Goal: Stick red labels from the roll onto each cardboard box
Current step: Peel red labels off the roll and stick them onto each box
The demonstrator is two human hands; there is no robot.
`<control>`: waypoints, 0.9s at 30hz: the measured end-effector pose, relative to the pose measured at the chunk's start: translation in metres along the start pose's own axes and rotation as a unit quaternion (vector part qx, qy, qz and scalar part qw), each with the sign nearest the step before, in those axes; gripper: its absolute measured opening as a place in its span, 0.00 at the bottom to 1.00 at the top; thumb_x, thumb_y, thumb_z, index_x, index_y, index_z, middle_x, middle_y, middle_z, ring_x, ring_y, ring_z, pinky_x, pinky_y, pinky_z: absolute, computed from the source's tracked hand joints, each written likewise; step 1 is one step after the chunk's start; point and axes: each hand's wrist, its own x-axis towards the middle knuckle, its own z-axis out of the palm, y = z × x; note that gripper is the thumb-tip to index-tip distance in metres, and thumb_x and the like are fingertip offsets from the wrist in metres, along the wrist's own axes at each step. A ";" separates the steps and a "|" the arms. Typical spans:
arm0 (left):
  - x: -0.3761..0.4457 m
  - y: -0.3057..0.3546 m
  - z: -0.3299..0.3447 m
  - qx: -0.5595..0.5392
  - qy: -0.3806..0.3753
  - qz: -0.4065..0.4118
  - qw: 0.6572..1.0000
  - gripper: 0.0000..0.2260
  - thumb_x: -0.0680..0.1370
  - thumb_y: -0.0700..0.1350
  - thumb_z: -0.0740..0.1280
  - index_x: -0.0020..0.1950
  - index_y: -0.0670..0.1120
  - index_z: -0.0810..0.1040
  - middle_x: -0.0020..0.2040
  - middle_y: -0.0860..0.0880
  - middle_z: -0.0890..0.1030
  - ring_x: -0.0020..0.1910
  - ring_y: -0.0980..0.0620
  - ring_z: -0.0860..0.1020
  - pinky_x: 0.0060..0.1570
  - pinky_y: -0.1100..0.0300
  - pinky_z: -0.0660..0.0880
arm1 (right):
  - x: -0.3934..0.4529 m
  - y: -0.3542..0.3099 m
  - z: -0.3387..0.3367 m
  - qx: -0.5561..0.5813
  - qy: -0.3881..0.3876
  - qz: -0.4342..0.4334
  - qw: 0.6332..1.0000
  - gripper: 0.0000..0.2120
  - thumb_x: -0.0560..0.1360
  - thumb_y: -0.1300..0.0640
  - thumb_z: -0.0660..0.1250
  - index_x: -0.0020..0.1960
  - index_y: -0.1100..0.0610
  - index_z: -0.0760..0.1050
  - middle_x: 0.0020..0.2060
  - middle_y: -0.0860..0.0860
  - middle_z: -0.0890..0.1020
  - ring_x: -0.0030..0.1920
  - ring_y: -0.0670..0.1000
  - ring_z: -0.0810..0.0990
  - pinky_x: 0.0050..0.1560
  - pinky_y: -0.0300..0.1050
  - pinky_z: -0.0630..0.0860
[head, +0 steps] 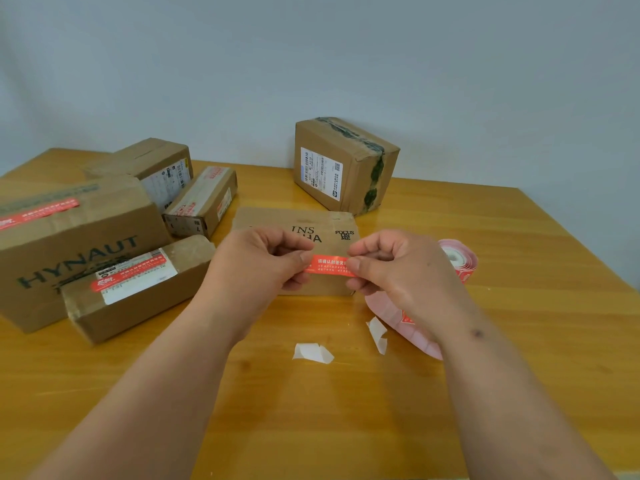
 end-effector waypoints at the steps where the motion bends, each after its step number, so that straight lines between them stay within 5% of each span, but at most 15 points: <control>1: 0.000 0.001 -0.001 0.015 0.001 0.003 1.000 0.04 0.75 0.37 0.71 0.47 0.44 0.83 0.37 0.45 0.84 0.33 0.54 0.82 0.41 0.59 0.82 | 0.002 0.000 0.002 -0.008 -0.002 0.007 1.000 0.04 0.74 0.62 0.71 0.47 0.54 0.80 0.34 0.50 0.85 0.34 0.46 0.84 0.39 0.40 0.82; 10: 0.011 0.005 -0.011 0.125 0.005 -0.010 0.992 0.08 0.77 0.34 0.67 0.47 0.46 0.84 0.39 0.44 0.85 0.40 0.49 0.84 0.40 0.63 0.81 | 0.021 0.000 0.020 -0.090 -0.004 -0.008 0.996 0.12 0.76 0.63 0.68 0.38 0.48 0.77 0.30 0.48 0.83 0.30 0.44 0.83 0.36 0.41 0.79; 20: 0.037 0.019 -0.025 0.164 0.008 -0.017 0.986 0.09 0.77 0.35 0.67 0.41 0.47 0.82 0.35 0.47 0.85 0.36 0.52 0.84 0.42 0.59 0.82 | 0.045 -0.015 0.026 -0.160 0.007 -0.062 0.985 0.09 0.77 0.58 0.67 0.41 0.47 0.76 0.32 0.46 0.82 0.36 0.46 0.82 0.42 0.48 0.81; 27: 0.077 0.041 -0.031 0.163 -0.024 -0.035 0.986 0.06 0.76 0.33 0.68 0.43 0.42 0.81 0.37 0.43 0.85 0.41 0.47 0.85 0.42 0.57 0.82 | 0.083 -0.034 0.023 -0.193 0.018 -0.094 0.977 0.09 0.79 0.58 0.64 0.43 0.46 0.75 0.38 0.45 0.81 0.40 0.46 0.82 0.41 0.42 0.79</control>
